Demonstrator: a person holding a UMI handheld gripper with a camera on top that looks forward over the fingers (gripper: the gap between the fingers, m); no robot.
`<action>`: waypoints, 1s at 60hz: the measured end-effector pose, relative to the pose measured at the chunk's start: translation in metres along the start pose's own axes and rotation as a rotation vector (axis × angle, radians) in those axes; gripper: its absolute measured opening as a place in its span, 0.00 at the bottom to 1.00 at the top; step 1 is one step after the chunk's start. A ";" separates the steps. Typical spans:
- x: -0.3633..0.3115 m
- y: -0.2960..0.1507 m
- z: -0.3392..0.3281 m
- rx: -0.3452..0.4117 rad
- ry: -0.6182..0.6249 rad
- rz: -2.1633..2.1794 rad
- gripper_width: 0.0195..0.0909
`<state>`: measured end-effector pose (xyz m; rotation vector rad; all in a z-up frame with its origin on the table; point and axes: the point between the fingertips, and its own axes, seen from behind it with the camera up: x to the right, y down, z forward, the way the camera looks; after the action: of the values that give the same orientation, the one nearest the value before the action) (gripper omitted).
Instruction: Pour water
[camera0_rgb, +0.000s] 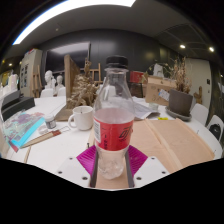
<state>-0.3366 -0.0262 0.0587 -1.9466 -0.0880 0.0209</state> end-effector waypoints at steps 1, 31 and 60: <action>0.001 -0.001 0.001 0.007 0.004 0.004 0.32; 0.045 -0.062 0.005 0.028 0.121 -0.174 0.04; 0.085 -0.206 0.112 0.095 0.408 -1.249 0.04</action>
<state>-0.2693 0.1597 0.2110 -1.4766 -0.9758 -1.1502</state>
